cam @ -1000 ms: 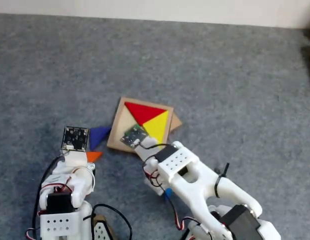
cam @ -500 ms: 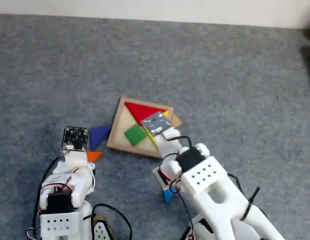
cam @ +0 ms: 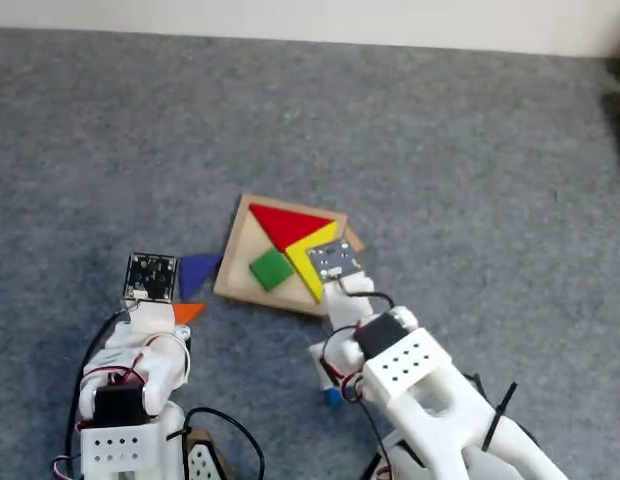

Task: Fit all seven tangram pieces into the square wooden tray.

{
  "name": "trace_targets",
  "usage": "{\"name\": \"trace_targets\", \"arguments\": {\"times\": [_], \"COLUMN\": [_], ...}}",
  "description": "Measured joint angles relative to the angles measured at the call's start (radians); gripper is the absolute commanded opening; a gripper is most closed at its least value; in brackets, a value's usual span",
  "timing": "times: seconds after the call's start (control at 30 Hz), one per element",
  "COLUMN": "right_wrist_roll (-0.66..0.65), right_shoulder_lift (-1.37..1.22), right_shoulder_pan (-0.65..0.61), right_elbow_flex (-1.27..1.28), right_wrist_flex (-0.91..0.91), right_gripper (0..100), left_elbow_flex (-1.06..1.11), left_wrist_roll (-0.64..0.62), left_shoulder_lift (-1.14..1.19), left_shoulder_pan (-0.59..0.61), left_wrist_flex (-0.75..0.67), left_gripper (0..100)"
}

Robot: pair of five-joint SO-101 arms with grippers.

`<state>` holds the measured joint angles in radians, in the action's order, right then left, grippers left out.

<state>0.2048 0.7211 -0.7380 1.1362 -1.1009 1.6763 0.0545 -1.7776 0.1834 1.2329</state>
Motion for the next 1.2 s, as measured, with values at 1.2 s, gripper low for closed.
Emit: {"name": "trace_targets", "arguments": {"times": [1.2], "right_wrist_roll": [0.333], "right_shoulder_lift": [-0.315], "right_shoulder_pan": [-0.109], "right_elbow_flex": [-0.044], "right_wrist_flex": [0.083], "right_gripper": [1.0], "left_elbow_flex": [0.000], "left_wrist_roll": [0.000], "left_shoulder_lift": [0.000], "left_shoulder_pan": [0.000], "left_wrist_flex": [0.000], "left_gripper": [0]}}
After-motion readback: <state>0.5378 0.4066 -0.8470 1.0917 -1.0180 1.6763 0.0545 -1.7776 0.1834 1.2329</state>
